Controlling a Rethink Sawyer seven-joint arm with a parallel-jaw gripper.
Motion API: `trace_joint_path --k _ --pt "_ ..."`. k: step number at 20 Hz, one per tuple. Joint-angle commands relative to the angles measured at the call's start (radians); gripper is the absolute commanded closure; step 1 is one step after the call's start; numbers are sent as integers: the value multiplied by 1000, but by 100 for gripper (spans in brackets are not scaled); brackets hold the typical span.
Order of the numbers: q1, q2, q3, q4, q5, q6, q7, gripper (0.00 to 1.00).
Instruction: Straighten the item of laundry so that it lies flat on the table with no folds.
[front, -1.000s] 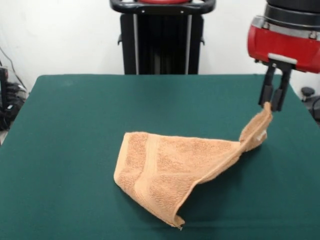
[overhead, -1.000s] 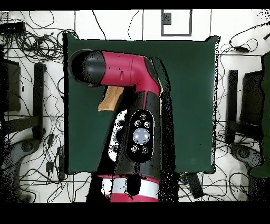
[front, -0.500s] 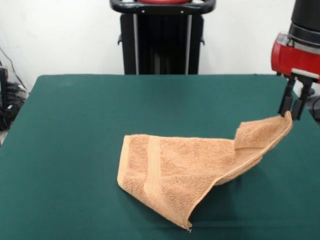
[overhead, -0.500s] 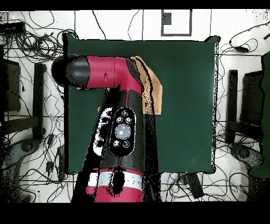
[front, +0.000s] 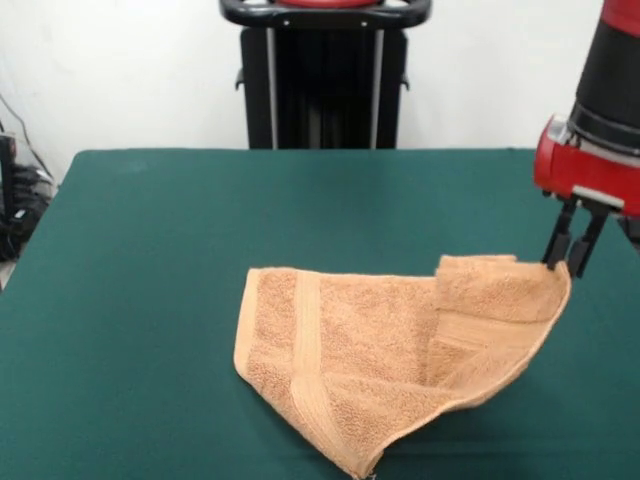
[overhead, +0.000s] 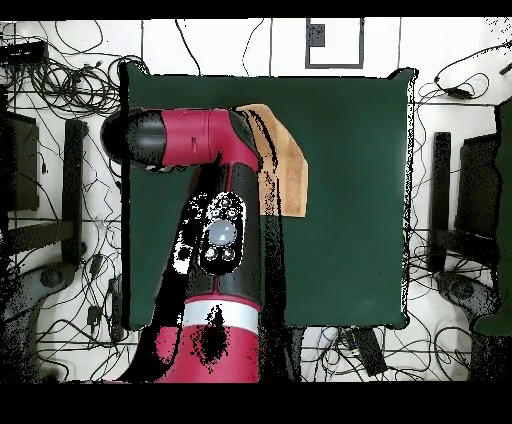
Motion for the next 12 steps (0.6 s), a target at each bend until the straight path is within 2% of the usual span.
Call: trace_joint_path --k 1,5,8,12 --pt "16 69 33 -11 -17 -22 128 100" --pt "3 37 46 10 1 0 111 100" --pt "-35 -60 78 74 15 70 12 100" --pt "-91 -134 87 72 -9 118 -111 100"
